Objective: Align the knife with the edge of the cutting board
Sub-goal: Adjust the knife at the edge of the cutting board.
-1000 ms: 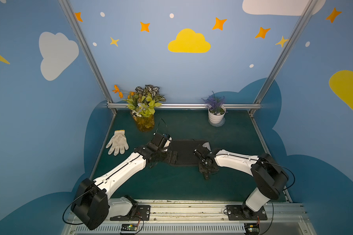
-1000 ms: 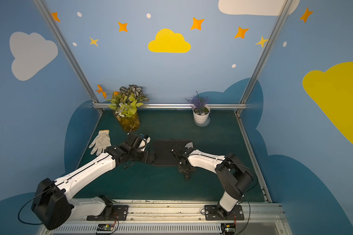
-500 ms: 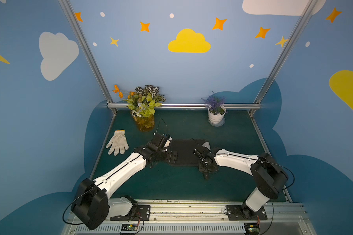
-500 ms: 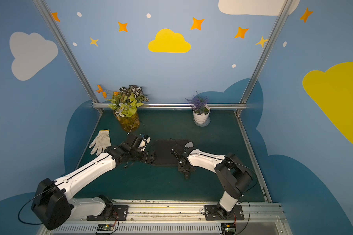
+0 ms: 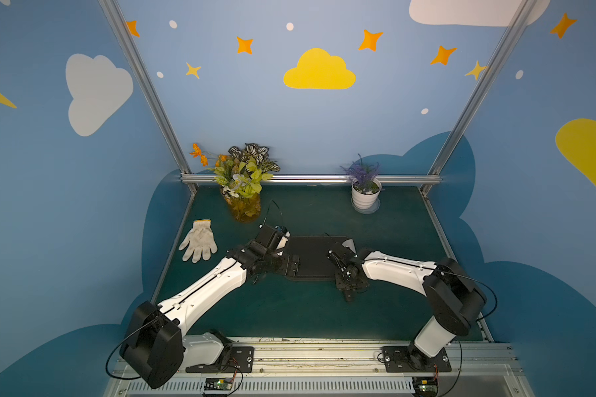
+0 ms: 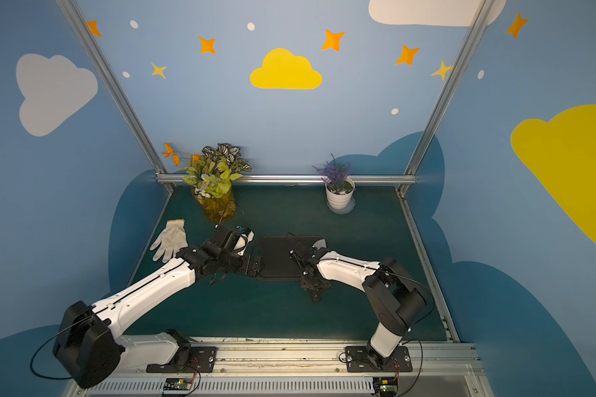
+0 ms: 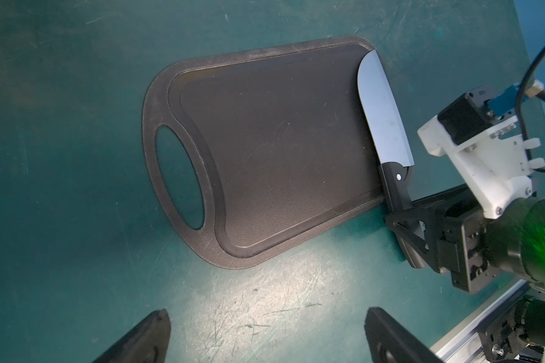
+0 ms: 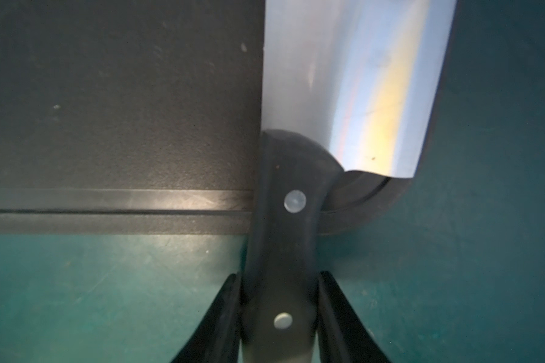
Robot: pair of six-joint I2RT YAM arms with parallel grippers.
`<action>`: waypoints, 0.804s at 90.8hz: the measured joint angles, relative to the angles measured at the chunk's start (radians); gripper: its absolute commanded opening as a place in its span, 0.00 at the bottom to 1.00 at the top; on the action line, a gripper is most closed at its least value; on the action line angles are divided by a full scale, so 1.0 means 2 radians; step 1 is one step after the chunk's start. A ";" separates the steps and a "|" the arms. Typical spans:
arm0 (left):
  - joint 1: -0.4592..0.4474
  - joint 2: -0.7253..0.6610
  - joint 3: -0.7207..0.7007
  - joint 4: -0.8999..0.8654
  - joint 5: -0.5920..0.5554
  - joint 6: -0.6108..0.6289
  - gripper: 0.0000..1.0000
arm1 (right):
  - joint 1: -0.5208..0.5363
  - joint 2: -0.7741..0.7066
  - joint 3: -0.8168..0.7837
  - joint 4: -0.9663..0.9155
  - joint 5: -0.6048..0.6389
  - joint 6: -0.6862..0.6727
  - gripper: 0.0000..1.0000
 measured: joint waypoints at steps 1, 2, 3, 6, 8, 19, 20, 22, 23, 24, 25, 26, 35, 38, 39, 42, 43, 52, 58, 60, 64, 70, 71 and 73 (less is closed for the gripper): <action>0.000 0.000 0.000 0.000 0.000 0.000 1.00 | 0.000 0.000 0.000 0.000 0.000 0.000 0.28; 0.000 0.000 0.000 0.000 0.000 0.000 1.00 | 0.000 0.000 0.000 0.000 0.000 0.000 0.28; 0.000 0.000 0.000 0.000 0.000 0.000 1.00 | 0.000 0.001 0.000 0.000 0.000 0.000 0.28; 0.000 0.000 0.000 0.000 0.000 0.001 1.00 | 0.000 0.001 0.001 0.000 0.000 0.000 0.28; 0.000 0.000 0.000 0.000 0.000 0.001 1.00 | 0.000 0.002 0.001 0.000 0.000 0.000 0.28; 0.000 0.000 0.000 0.000 0.000 0.001 1.00 | 0.000 0.002 0.005 0.000 0.000 -0.001 0.28; 0.000 0.000 0.000 0.000 0.000 0.001 1.00 | 0.000 0.002 0.005 0.000 0.000 -0.001 0.28; 0.000 0.000 0.000 0.000 -0.001 0.001 1.00 | 0.000 0.002 0.006 0.000 0.000 -0.001 0.28; 0.000 0.000 0.000 0.000 -0.001 0.001 1.00 | 0.000 0.002 0.006 0.000 0.000 -0.001 0.28; 0.000 0.000 0.000 0.000 -0.001 0.001 1.00 | -0.001 0.002 0.006 0.000 0.000 -0.001 0.28; 0.000 0.000 0.000 0.000 -0.001 0.001 1.00 | -0.001 0.002 0.006 0.000 0.000 -0.001 0.28; 0.000 0.000 0.000 0.000 -0.002 0.001 1.00 | -0.001 0.002 0.006 0.000 0.000 -0.001 0.28; 0.000 0.000 0.000 0.000 -0.002 0.001 1.00 | -0.001 0.003 0.006 0.000 0.000 -0.001 0.28; 0.000 0.000 0.000 0.000 -0.003 0.001 1.00 | -0.001 0.004 0.006 0.000 0.000 -0.001 0.28; 0.000 0.000 0.000 0.000 -0.003 0.001 1.00 | -0.001 0.004 0.006 0.000 0.000 -0.001 0.28; 0.000 0.000 0.000 0.000 -0.004 0.001 1.00 | -0.001 0.005 0.006 0.000 0.000 -0.001 0.28; 0.000 0.000 0.000 0.000 -0.004 0.001 1.00 | -0.001 0.005 0.006 0.000 0.000 -0.001 0.28; 0.000 0.000 0.000 0.000 -0.004 0.002 1.00 | -0.001 0.006 0.006 0.000 0.000 -0.001 0.28; 0.000 0.000 0.000 0.000 -0.004 0.002 1.00 | -0.001 0.006 0.006 0.000 0.000 -0.001 0.28; 0.000 0.000 0.000 0.000 -0.004 0.002 1.00 | -0.001 0.006 0.006 0.000 0.000 -0.001 0.28; 0.000 0.000 0.000 0.000 -0.004 0.002 1.00 | -0.001 0.006 0.006 0.000 0.000 -0.001 0.28; 0.000 0.000 0.000 0.000 -0.004 0.002 1.00 | -0.001 0.006 0.006 0.000 0.000 -0.001 0.29; 0.000 0.000 0.000 0.000 -0.004 0.002 1.00 | -0.001 0.006 0.006 0.000 0.000 -0.001 0.29; 0.000 0.000 0.000 0.000 -0.004 0.002 1.00 | -0.001 0.006 0.006 0.000 0.000 -0.001 0.29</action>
